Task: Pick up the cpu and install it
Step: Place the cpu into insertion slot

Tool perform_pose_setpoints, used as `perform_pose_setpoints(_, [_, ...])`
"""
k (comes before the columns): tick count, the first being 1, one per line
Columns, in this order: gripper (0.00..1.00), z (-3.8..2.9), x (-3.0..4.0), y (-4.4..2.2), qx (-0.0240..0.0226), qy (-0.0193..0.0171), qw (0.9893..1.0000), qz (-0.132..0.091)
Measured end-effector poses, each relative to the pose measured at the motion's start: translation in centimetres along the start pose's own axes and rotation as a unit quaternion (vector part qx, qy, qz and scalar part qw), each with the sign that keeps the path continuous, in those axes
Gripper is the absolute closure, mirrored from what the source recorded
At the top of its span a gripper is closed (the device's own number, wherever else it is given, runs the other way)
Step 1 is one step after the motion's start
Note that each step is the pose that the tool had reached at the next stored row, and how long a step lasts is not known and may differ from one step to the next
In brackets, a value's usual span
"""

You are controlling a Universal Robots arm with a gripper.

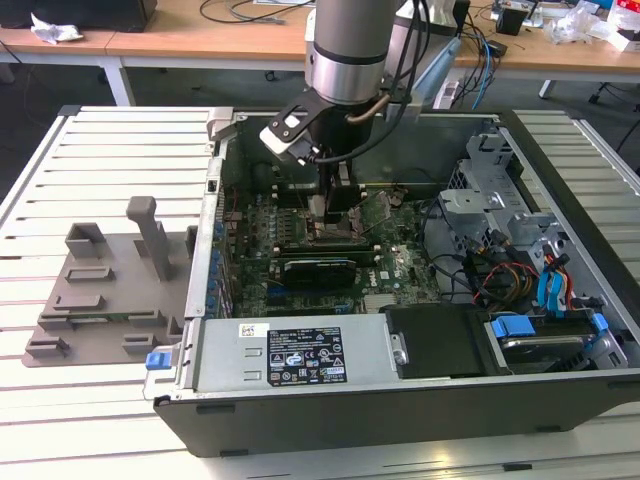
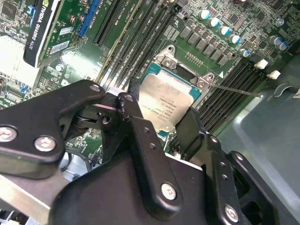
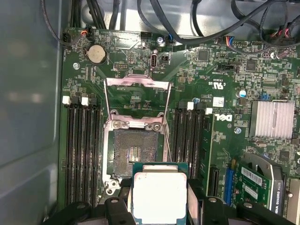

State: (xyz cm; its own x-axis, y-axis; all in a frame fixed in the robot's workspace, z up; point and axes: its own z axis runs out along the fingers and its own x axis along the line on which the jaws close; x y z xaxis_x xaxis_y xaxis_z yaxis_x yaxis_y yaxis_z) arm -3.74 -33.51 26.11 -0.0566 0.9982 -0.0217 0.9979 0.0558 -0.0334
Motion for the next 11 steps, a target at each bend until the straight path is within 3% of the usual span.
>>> perform_pose_setpoints(10, [0.45, 0.58, 0.04, 0.02, 0.0, 0.0, 1.0, 0.0])
perform_pose_setpoints(11, [0.45, 0.71, 0.46, 0.05, 0.0, 0.0, 1.0, 0.001])
